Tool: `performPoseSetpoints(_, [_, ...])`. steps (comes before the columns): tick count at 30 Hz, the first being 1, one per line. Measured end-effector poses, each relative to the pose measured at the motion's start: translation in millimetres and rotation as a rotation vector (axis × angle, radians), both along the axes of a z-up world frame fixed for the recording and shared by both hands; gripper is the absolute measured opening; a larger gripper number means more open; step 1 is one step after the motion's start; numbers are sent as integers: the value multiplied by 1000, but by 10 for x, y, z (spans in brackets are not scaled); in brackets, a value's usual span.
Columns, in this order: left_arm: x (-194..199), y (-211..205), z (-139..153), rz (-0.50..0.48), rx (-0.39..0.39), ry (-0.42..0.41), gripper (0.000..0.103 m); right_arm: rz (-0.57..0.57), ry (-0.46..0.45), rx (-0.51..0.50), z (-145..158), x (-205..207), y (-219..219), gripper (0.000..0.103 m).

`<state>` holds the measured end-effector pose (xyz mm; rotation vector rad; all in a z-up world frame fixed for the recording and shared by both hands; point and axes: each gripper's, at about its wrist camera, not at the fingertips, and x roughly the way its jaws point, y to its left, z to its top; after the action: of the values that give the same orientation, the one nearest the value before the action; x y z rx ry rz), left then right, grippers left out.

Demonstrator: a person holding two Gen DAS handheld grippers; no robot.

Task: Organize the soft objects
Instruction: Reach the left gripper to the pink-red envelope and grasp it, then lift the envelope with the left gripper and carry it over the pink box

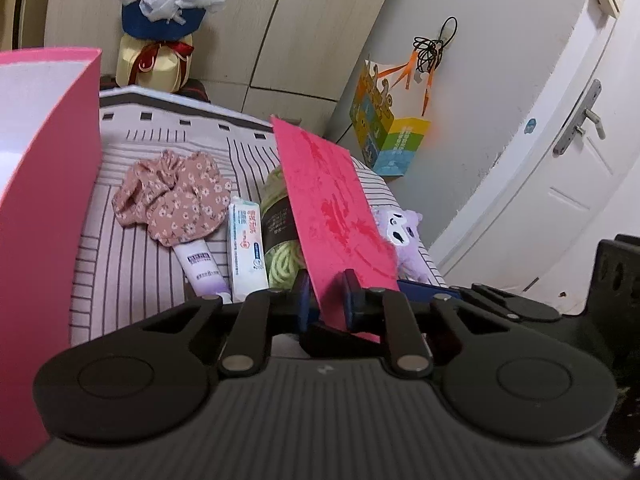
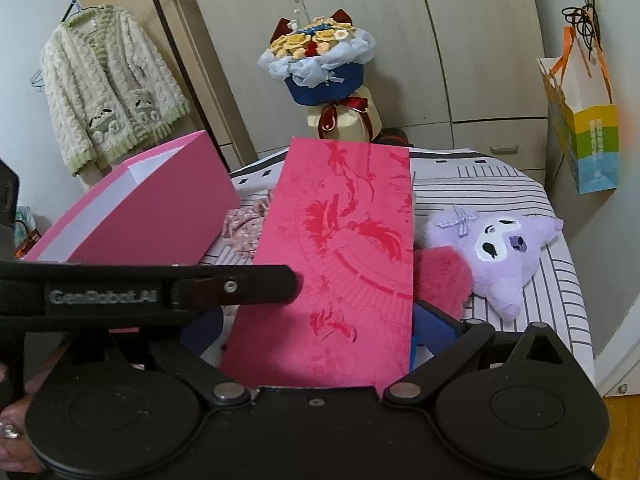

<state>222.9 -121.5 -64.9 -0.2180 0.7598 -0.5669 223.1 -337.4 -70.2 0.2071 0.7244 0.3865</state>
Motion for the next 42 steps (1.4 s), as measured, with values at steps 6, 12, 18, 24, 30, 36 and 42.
performPoseSetpoints(6, [-9, -31, -23, 0, -3, 6, 13, -23, 28, 31, -94, 23, -33, 94])
performPoseSetpoints(12, [-88, -48, 49, -13, 1, -13, 13, -60, -3, 4, -4, -102, -14, 93])
performPoseSetpoints(18, [-250, -16, 195, -24, -3, -10, 13, -74, 0, -38, 185, -249, 49, 93])
performPoseSetpoints(24, [-480, 104, 327, -34, -4, -7, 13, -56, -15, -47, 333, -486, 125, 93])
performPoseSetpoints(30, [-756, 256, 398, -45, -2, -6, 14, -35, -13, -73, 438, -759, 259, 93])
performPoseSetpoints(36, [-1018, 502, 428, -45, -45, 58, 15, 13, -6, -99, 557, -1057, 397, 93])
performPoseSetpoints(42, [-1373, 816, 588, -27, -78, 52, 15, 85, -29, -141, 814, -1363, 652, 93])
